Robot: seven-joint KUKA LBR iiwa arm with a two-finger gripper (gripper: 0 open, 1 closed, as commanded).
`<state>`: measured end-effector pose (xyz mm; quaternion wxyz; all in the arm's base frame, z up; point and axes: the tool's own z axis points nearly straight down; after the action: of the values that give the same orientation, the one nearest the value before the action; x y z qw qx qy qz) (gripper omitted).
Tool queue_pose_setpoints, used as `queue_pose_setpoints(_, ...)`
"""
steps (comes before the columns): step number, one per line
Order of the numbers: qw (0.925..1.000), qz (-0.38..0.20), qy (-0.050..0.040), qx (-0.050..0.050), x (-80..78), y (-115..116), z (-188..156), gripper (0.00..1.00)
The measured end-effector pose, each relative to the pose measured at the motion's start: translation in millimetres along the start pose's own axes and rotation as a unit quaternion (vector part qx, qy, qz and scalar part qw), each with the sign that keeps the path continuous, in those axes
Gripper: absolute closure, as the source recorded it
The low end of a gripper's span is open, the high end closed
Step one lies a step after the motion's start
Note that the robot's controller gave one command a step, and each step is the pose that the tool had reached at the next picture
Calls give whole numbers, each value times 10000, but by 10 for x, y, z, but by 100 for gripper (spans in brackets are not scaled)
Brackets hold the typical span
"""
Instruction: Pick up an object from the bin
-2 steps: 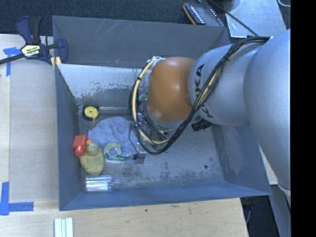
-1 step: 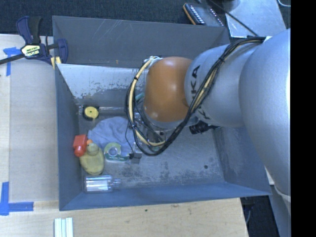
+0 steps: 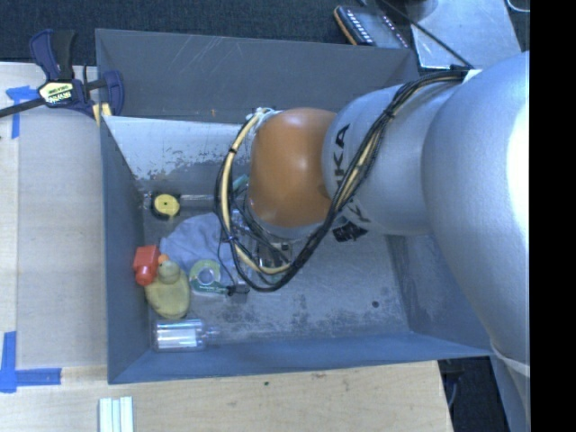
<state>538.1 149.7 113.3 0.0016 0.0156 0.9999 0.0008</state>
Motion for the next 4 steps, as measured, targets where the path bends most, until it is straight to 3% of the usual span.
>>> queue_pose_setpoints(1, 10000, -74, 2, 1, -90, 48, 419, 0)
queue_pose_setpoints(2, 9997, -234, -20, -13, -64, 28, 387, 100)
queue_pose_setpoints(4, 9997, -233, -24, -14, -61, 26, 366, 100)
